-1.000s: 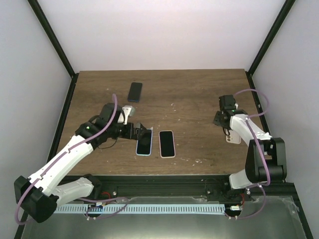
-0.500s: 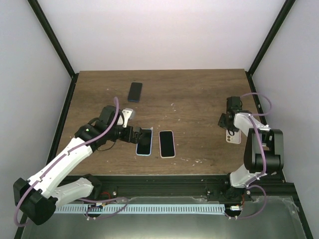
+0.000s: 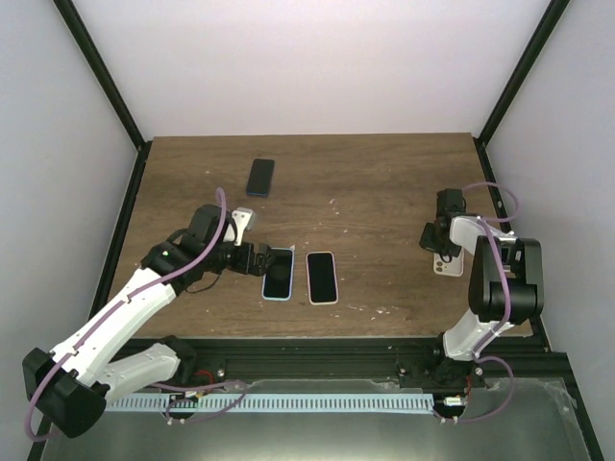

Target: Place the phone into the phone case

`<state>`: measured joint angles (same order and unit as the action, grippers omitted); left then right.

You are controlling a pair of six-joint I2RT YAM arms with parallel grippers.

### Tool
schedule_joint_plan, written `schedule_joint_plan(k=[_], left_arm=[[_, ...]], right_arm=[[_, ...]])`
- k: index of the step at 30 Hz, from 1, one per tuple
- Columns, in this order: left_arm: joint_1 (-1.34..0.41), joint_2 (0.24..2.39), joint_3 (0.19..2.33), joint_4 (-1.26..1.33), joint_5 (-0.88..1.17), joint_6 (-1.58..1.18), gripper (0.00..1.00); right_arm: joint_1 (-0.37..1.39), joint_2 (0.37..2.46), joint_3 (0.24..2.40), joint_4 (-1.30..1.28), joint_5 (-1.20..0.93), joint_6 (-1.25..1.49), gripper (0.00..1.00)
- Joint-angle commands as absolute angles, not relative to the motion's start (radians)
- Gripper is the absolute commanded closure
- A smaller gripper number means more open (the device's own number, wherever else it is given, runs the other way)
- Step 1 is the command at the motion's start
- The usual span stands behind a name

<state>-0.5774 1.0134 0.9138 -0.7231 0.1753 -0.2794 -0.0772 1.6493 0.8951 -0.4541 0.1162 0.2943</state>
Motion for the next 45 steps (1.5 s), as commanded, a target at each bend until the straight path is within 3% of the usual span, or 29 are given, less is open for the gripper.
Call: schedule_joint_plan(k=[1,10,22,31,37,43,45], left_arm=[[-0.574,1.009,0.906,-0.722,0.146,-0.264,0.00],[-0.574,1.006,0.911,-0.733,0.088,-0.273,0.00],[-0.568,1.024,0.921,-0.762,-0.029,-0.292,0.00],[-0.563,1.112,0.962,-0.783,-0.123,-0.349,0.00],[-0.560,1.273,1.064,-0.777,-0.137,-0.395,0.00],[-0.527,1.483,1.235,-0.748,-0.148,-0.393,0.00],[-0.504,1.556,1.291,-0.735,-0.140,-0.389,0.00]], right_arm=[[-0.085,1.638,0.914,-0.443,0.036,0.286,0.97],[0.053,1.551,0.922,-0.438,-0.097,0.368,0.99],[0.363,1.666,0.976,-0.392,-0.150,0.513,0.99],[0.431,1.713,0.972,-0.326,-0.176,0.574,0.96],[0.432,1.643,0.960,-0.323,-0.187,0.541,0.66],[0.431,1.506,0.933,-0.350,-0.203,0.500,0.23],[0.431,1.461,0.925,-0.360,-0.217,0.493,0.02]])
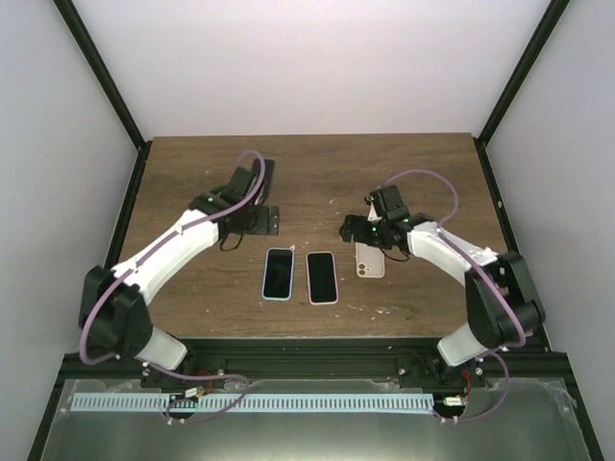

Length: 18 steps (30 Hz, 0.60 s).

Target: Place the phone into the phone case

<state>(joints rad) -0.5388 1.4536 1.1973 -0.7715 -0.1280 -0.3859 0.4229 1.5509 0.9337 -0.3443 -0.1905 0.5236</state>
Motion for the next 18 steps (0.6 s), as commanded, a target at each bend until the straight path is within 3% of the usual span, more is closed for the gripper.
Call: schedule_joint_plan(k=[1,11,18], left_arm=[[-0.491,1.594,1.320,-0.731,-0.138,-0.387,0.00],[-0.335,1.925,1.553,-0.666,-0.110,-0.327,0.03],[-0.294,2.085,1.722,-0.663,-0.094,-0.253,0.01]], right_arm=[[0.431,1.439,0.922,-0.365,-0.222,0.487,0.00],[0.431,1.234,0.890,-0.354,-0.235,0.454,0.00],[0.431,1.221,0.893,-0.340,-0.248,0.455,0.00]])
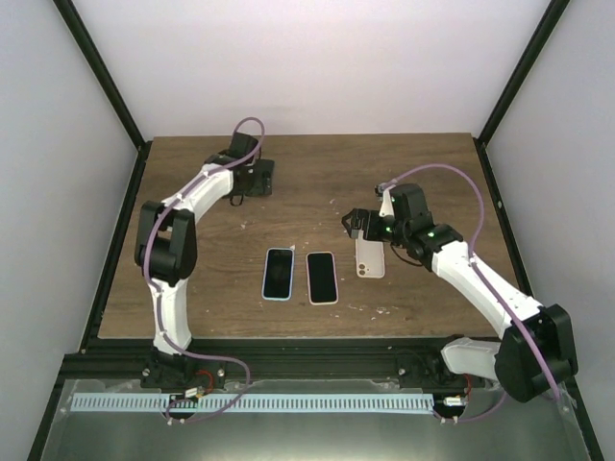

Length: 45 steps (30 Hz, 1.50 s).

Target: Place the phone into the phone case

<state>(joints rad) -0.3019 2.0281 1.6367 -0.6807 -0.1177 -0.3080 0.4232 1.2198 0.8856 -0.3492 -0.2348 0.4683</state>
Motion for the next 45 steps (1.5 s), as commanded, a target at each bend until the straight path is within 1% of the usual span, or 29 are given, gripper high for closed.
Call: schedule_joint_plan(k=[1,7,9,13,21,32,40,45], left_arm=[[-0.288,2.108,1.742,-0.663,-0.084,-0.245,0.00],[-0.278,2.235,1.866,-0.682,-0.064,-0.204,0.00],[-0.277,2.273,1.913,-0.701,-0.086,-0.203,0.00],[-0.267,2.337,1.964,-0.719,-0.078,-0.210,0.00],[-0.264,2.387,1.994,-0.714,-0.037,-0.213,0.00],[-0.257,2.441,2.040,-0.750,-0.090,-0.200,0.01],[-0.254,2.458,2.045,-0.748,-0.068,-0.206,0.04],[-0.253,2.453,2.038,-0.764,-0.075,-0.208,0.09]], right_arm=[[0.431,1.224,0.893,-0.338,-0.248,0.455,0.00],[0.431,1.242,0.906,-0.342,-0.228,0.444,0.00],[0.431,1.248,0.911,-0.340,-0.222,0.440,0.00],[0.431,1.270,0.934,-0.345,-0.219,0.435,0.00],[0.432,1.303,0.963,-0.336,-0.218,0.430,0.00],[0.432,1.309,0.977,-0.335,-0.215,0.421,0.00],[0.431,1.308,0.982,-0.336,-0.209,0.417,0.00],[0.431,1.313,0.982,-0.334,-0.209,0.417,0.00]])
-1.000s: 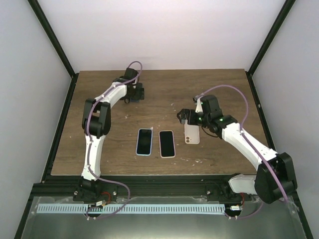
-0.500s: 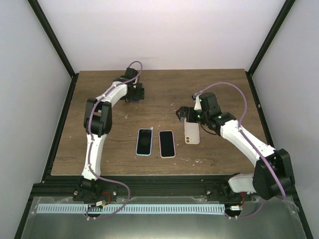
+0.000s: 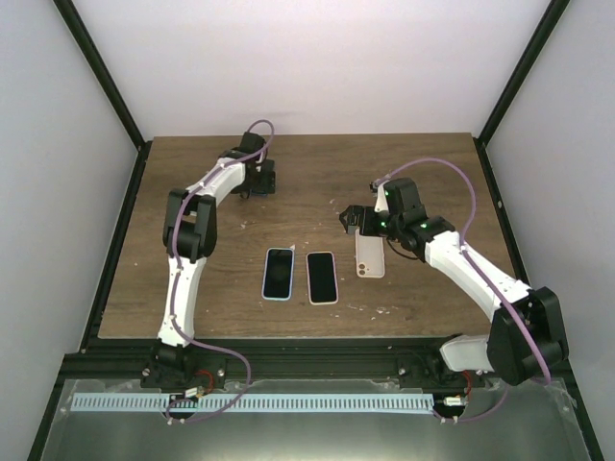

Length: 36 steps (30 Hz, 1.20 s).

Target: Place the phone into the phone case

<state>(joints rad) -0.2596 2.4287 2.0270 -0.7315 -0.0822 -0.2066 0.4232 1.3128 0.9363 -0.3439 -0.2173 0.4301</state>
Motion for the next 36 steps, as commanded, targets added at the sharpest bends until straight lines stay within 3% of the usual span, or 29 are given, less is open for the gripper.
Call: schedule_joint_plan(k=[1,13,24,27,36], left_arm=[[-0.254,2.448,2.031,-0.765,-0.075,-0.210,0.10],[-0.255,2.283,1.815,-0.740,0.014,-0.275,0.29],[-0.297,2.062,1.497,-0.652,0.144,-0.366,0.32],[-0.317,2.013,1.432,-0.626,0.196,-0.393,0.33],[-0.364,1.910,1.296,-0.528,0.350,-0.485,0.34]], right_arm=[[0.432,1.314,0.981,-0.332,-0.210,0.419,0.00],[0.430,1.292,0.943,-0.292,-0.237,0.494,0.00],[0.430,1.312,0.868,-0.128,-0.367,0.649,0.01],[0.430,1.338,0.830,-0.016,-0.413,0.733,0.11],[0.449,1.523,0.849,0.189,-0.449,0.872,0.57]])
